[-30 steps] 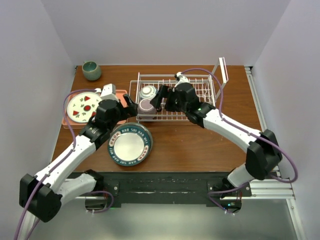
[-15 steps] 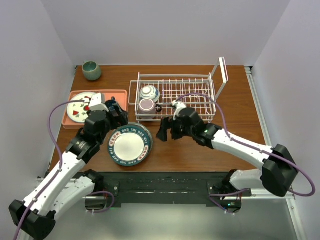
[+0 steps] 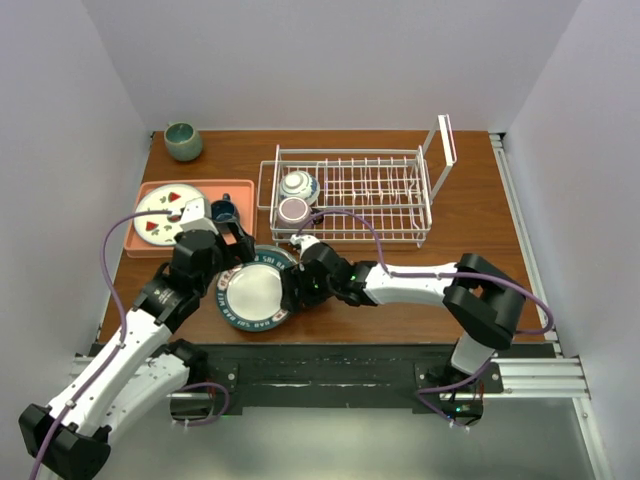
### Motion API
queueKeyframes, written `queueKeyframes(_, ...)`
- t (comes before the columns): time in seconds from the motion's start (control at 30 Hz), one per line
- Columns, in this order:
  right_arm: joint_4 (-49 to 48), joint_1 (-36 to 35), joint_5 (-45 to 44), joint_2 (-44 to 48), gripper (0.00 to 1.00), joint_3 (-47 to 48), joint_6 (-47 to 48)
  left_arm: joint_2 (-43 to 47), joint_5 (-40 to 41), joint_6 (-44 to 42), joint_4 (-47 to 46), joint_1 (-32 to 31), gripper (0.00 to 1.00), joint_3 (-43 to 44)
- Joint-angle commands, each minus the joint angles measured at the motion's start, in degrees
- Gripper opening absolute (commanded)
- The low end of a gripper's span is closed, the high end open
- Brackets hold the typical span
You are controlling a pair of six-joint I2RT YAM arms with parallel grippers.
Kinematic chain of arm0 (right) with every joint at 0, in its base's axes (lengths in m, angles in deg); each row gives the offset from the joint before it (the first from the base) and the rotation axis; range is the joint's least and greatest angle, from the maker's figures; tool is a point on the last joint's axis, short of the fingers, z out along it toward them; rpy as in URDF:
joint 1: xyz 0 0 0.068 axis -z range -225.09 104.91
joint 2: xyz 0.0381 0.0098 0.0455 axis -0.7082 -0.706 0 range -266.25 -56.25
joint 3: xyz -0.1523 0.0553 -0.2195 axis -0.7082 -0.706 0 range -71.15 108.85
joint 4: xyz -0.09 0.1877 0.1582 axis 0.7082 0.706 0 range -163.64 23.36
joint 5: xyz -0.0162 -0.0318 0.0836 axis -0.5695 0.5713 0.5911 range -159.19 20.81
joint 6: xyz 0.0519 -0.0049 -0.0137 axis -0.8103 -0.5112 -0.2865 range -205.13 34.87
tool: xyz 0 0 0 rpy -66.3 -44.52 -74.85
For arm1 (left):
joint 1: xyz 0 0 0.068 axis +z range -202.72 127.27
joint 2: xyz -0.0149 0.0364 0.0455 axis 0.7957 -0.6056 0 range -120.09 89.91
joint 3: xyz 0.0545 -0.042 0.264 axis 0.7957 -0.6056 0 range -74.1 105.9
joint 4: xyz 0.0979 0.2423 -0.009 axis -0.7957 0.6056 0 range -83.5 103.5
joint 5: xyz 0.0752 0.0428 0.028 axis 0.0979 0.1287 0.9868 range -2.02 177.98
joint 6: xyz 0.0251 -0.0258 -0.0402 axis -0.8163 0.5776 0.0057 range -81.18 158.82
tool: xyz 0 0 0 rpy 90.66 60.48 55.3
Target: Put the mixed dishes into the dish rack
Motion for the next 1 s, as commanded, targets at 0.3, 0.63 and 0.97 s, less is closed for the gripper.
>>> queueKeyframes(0.3,5.77,-0.52,-17.34,5.95,0.73,-2.01,-5.48,-2.45,-0.85,0.23,-2.98,-0.02,1.0,-1.28)
queueKeyframes(0.63,4.12,-0.52,-19.47,8.77,0.67,-0.7,-4.62,-4.11,-1.38,2.94,-1.06,-0.02,1.0,-2.42)
queueKeyframes(0.97,0.23,-0.52,-13.93,7.72,0.59,3.25,-3.82,-2.45,0.64,12.0,1.33,-0.02,0.97,-7.96)
